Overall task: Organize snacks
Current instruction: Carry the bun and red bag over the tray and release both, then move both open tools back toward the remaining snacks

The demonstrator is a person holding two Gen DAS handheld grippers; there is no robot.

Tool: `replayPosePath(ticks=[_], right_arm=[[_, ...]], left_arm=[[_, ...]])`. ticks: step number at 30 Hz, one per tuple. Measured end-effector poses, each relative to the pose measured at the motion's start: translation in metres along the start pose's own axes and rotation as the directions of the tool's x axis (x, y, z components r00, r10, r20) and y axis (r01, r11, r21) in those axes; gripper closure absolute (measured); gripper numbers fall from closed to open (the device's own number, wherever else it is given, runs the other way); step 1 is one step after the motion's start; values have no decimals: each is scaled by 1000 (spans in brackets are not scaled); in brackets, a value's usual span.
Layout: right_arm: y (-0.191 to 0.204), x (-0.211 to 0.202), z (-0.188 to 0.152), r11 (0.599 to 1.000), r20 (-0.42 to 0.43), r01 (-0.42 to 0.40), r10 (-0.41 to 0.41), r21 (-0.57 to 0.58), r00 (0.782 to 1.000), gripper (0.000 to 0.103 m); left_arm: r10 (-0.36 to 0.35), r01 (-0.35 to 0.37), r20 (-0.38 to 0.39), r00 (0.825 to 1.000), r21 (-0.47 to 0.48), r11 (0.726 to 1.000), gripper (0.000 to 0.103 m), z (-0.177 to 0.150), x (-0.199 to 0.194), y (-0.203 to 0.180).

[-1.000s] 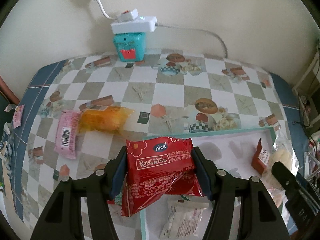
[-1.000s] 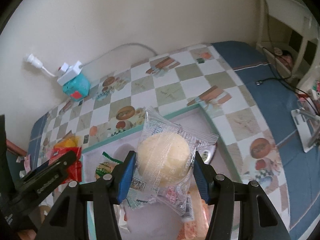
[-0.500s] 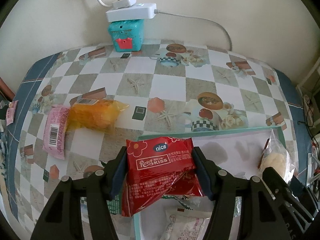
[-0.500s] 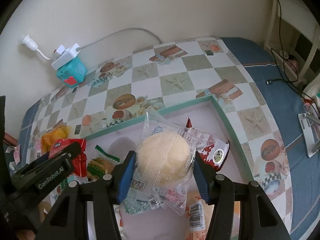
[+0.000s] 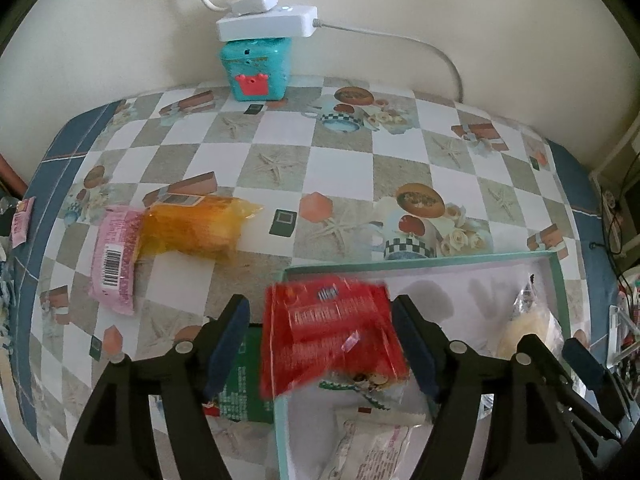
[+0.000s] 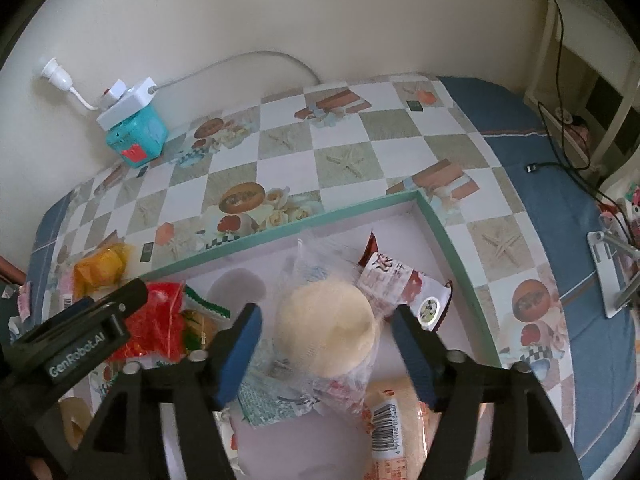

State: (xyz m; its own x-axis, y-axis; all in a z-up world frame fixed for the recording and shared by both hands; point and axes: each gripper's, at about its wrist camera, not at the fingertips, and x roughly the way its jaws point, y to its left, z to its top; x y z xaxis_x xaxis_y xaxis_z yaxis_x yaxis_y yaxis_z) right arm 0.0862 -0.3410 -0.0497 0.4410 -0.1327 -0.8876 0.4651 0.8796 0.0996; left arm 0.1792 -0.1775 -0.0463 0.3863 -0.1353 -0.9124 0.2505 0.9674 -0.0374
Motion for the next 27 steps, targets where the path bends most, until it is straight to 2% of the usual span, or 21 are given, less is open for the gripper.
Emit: replayPosePath(ticks=[1,4,6,8,11,18,27], right_arm=[[0,-1,0,1000,1,3,-3,1,1000,30],[0,-3,0,1000,4,11,-11,-1,1000,26],[0,-5,0,1000,9,13,-13,-4,1000,18],[1,-7,0,1000,16,13,-13,-11,1000,14],[2,-10,0,1000,28,15,-15,-13,999,0],[7,-25,0,1000,47,26,-25,-15,999,0],[24,-53,0,1000,76,17,-15,-16,997,0]], left_arm=[[3,-3,0,1000,-1,1000,24,0,-1,2],[11,-11,1,1000,-13,1000,23,0,-5,8],[17,-17,-3,1000,-27,999,20,1,-6,13],[28,-28,-3,1000,-45,999,3,1,-6,20],[41,-41,0,999,-65,997,3,0,-9,29],[86,-85,8,996,-104,991,2,-1,-20,55],[175,-169,40,984,-124,978,2,-4,-47,99]])
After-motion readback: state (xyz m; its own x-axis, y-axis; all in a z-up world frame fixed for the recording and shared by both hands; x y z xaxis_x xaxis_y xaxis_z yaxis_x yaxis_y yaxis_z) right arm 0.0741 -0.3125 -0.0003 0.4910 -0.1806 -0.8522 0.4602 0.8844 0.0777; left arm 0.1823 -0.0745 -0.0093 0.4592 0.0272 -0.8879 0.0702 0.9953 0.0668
